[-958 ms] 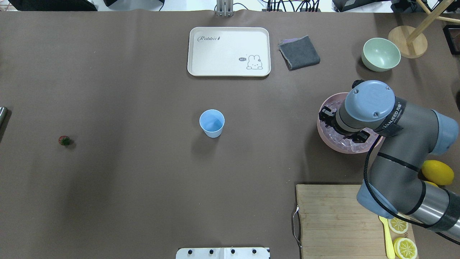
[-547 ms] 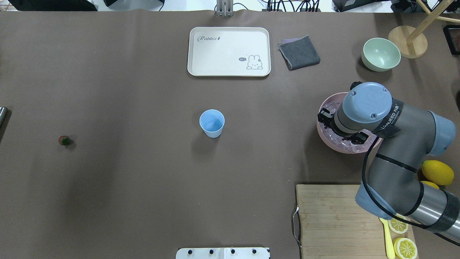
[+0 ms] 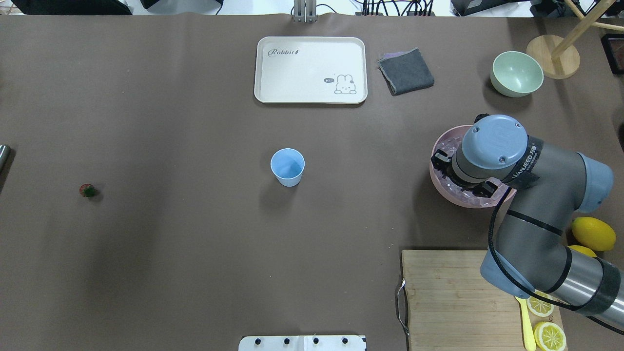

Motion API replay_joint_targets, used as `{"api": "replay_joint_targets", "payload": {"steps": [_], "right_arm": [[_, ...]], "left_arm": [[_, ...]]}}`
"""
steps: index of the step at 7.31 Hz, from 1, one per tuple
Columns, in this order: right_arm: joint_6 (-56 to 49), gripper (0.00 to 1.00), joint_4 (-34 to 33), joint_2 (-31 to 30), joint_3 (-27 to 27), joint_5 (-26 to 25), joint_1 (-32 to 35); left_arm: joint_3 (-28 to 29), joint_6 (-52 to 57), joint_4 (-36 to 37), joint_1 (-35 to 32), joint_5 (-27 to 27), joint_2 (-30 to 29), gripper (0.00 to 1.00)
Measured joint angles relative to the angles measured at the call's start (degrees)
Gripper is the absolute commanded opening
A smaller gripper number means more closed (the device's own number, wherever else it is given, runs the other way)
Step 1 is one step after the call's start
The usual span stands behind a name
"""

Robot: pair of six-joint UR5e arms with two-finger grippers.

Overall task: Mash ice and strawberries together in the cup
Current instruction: 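Lower the right gripper into the bowl and grasp an ice cube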

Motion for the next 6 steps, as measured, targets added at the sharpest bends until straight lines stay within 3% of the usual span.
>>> {"api": "replay_joint_targets", "payload": {"steps": [2,6], "right_arm": [[-0.1,0.28,0.0,-0.3,0.0,0.0,0.0],[-1.2,0.28,-1.0,0.1,1.2,0.8,1.1]], "left_arm": [[0.0,0.0,0.0,0.0,0.0,0.0,0.98],[0.1,0.0,0.0,0.0,0.0,0.0,0.98]]}}
